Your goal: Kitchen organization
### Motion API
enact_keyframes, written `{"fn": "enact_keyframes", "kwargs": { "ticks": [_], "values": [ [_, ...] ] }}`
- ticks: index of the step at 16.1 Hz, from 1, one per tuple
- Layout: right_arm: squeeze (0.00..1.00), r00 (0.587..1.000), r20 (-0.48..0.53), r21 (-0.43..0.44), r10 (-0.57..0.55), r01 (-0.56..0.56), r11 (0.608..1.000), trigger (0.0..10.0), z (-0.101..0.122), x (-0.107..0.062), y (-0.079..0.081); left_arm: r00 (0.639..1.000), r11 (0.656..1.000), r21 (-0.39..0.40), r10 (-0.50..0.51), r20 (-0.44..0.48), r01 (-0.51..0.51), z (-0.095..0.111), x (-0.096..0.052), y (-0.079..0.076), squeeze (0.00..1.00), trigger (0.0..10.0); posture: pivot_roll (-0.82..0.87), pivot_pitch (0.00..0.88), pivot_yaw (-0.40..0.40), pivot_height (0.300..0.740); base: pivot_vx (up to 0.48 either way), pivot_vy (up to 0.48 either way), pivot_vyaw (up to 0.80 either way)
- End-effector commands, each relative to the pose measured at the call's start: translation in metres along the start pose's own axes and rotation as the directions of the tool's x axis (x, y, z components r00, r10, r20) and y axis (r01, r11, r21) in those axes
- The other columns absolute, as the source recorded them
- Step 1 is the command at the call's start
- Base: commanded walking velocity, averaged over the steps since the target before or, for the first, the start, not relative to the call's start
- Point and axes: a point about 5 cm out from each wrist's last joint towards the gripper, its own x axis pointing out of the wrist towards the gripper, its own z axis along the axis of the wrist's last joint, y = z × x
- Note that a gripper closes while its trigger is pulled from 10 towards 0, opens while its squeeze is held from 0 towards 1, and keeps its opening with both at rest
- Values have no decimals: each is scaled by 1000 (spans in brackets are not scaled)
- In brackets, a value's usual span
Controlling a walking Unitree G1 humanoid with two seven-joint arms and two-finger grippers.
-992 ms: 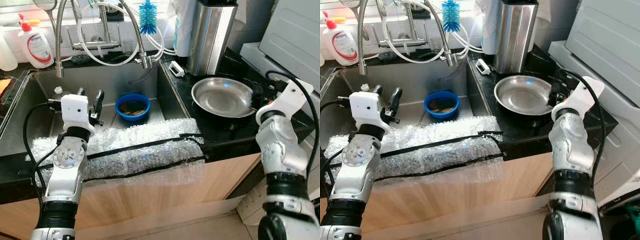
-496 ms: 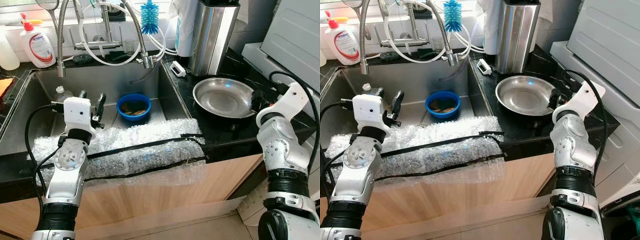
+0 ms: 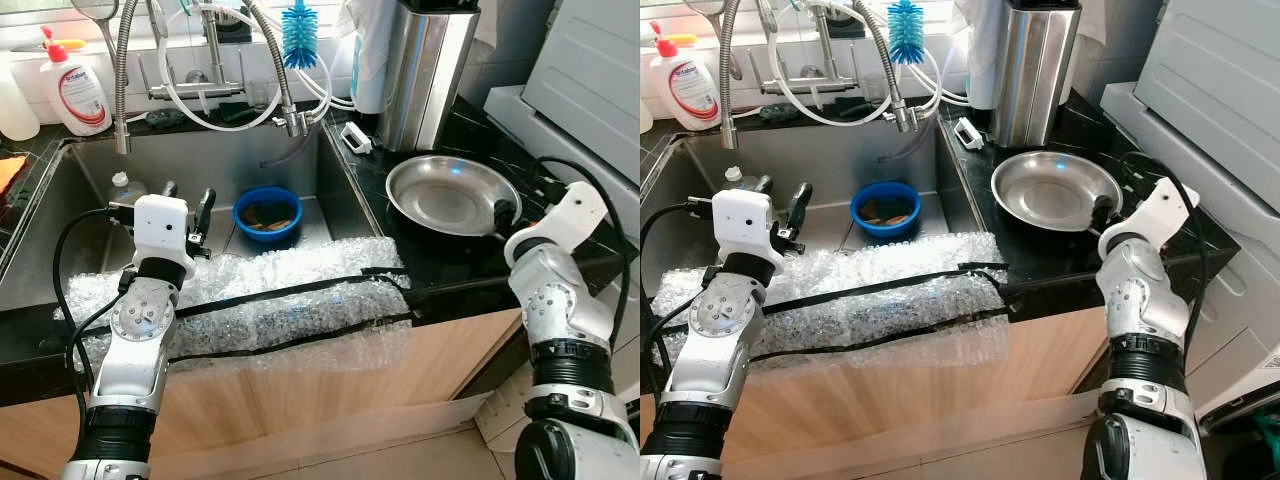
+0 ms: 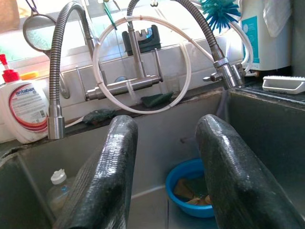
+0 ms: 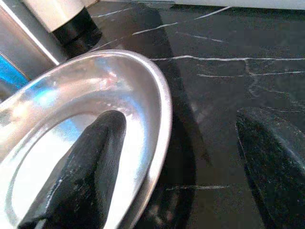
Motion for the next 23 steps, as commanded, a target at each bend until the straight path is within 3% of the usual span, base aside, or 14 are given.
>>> {"fn": "enact_keyframes", "kwargs": {
  "ticks": [1, 8, 9, 23],
  "values": [
    [0, 999, -9, 7, 44, -44, 999, 10000, 3, 1, 10, 1000, 1000, 17, 1, 26, -2, 5, 1, 2, 0, 10000, 35, 0, -10, 740, 0, 0, 0],
    [0, 997, -38, -10, 71, -71, 997, 9882, -5, 2, 11, 999, 999, 23, -25, 25, 24, 6, 2, -3, 0, 10000, 36, 0, -8, 740, 0, 0, 0],
    [0, 997, -41, -4, 61, -61, 998, 0, -6, 2, 10, 999, 999, 32, -34, 23, 33, 5, 1, -4, 0, 10000, 37, 0, -7, 740, 0, 0, 0],
    [0, 995, -58, 9, 80, -79, 997, 0, -13, 2, 16, 998, 997, 58, -50, 33, 48, 7, 2, -7, 0, 10000, 39, 0, -2, 740, 0, 0, 0]
  ]
}}
